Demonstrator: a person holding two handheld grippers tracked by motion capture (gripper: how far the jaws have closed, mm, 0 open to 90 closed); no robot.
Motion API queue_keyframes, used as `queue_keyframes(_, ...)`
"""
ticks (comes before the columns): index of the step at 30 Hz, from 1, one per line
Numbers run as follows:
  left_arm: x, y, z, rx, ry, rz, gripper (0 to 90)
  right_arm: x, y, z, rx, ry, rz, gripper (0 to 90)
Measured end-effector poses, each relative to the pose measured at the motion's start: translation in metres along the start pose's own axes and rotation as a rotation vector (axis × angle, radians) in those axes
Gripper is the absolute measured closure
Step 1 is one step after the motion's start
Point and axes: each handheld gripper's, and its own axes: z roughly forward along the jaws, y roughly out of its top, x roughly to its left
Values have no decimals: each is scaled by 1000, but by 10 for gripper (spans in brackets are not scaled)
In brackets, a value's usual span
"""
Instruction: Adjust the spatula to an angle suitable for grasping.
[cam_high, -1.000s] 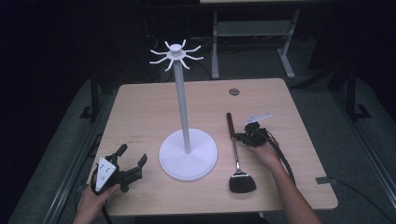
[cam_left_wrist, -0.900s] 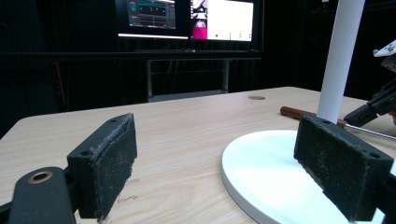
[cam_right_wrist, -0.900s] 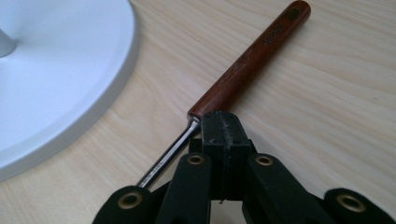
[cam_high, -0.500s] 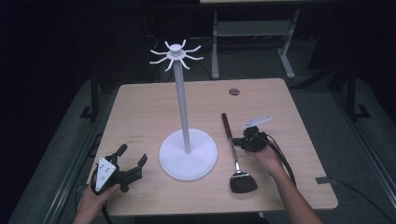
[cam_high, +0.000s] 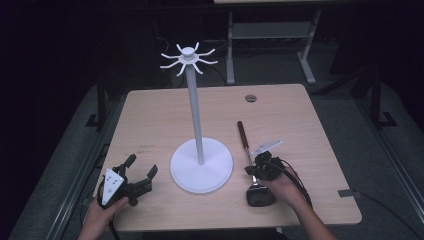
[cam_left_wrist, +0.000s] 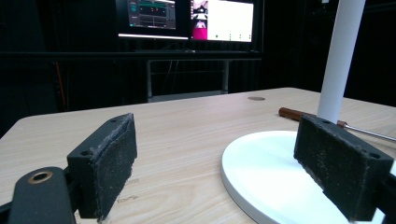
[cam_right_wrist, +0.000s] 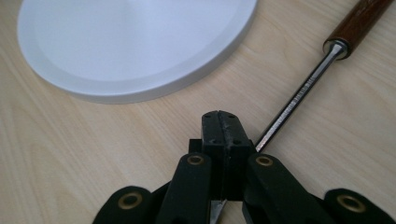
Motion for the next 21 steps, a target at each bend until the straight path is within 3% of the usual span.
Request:
queue_keyframes(9, -1, 0, 0, 2, 2, 2, 127, -4, -1, 1, 30, -27, 0, 897)
queue_keyframes(21, 0, 0, 0, 3, 3, 3, 127, -28, -11, -7, 58, -77, 53, 897)
